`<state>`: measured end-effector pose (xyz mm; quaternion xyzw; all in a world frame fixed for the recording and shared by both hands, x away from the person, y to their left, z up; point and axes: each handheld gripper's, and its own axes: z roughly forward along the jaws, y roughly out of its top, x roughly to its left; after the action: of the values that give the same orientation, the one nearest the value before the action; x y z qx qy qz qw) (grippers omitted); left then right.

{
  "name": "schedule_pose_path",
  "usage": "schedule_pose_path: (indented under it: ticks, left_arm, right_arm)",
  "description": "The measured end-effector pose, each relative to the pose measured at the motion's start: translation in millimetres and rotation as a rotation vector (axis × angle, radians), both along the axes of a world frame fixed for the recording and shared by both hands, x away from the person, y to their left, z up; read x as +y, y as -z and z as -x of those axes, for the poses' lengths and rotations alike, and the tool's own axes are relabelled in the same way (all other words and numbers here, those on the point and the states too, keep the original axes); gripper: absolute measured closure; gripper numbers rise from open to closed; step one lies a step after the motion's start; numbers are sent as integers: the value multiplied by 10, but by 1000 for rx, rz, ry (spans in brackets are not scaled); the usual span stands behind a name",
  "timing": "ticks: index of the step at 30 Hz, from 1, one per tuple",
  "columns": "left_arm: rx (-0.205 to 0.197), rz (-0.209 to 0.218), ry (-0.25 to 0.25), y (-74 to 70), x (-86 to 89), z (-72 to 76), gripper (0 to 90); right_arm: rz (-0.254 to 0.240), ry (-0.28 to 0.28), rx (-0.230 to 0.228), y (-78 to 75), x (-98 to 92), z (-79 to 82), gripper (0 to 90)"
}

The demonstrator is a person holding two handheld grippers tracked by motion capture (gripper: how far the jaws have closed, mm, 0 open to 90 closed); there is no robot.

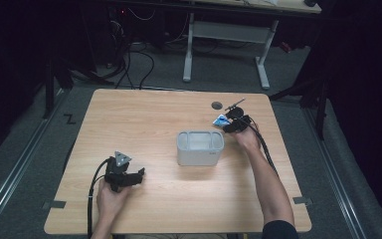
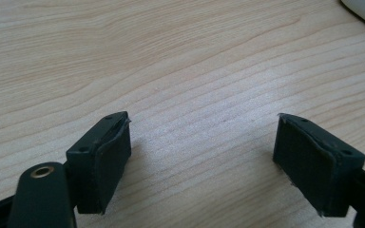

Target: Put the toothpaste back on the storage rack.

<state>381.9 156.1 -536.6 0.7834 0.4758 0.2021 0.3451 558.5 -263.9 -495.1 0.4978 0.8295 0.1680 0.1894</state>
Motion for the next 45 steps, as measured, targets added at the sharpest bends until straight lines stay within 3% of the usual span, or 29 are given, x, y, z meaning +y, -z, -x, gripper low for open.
schedule_pose_path:
  ticks: [2, 5, 7, 9, 13, 17, 22, 26, 32, 33, 36, 41, 45]
  left_arm:
    - [0, 0, 0, 0, 0, 0, 206]
    - [0, 0, 0, 0, -1, 0, 206]
    - [0, 0, 0, 0, -1, 1, 206]
    - [0, 0, 0, 0, -2, 1, 206]
    - [-1, 0, -3, 0, -2, 3, 210]
    - [-1, 0, -3, 0, -1, 3, 211]
    - [-1, -2, -5, -1, 2, 3, 216]
    - [-6, 0, -6, -1, -1, 8, 227]
    - [-5, 0, -5, -2, -1, 9, 238]
    - [-5, 4, -5, -2, 2, 8, 241]
    - [-5, 4, -5, -2, 3, 8, 242]
    - [-5, 4, -4, -1, 1, 9, 239]
    - [-5, 3, -4, -1, 2, 11, 238]
  right_arm:
    - [24, -6, 32, 49, -14, -20, 501]
    - [-8, 9, 42, 57, -51, -26, 533]
    - [-6, 4, 45, 54, -61, -24, 550]
    - [0, 11, 71, 34, -81, -13, 623]
    - [8, 22, 84, 6, -89, 2, 693]
    - [19, 29, 87, -9, -71, 4, 708]
    - [-85, 67, 144, -44, -193, 17, 714]
    - [-106, 68, 163, -50, -242, 65, 714]
    - [-153, 64, 124, -165, -314, 223, 716]
    - [-160, 61, 73, -217, -323, 304, 718]
    - [-155, 55, 57, -273, -335, 380, 718]
    - [-183, 56, 47, -360, -374, 434, 718]
    - [-206, 44, 13, -500, -402, 509, 715]
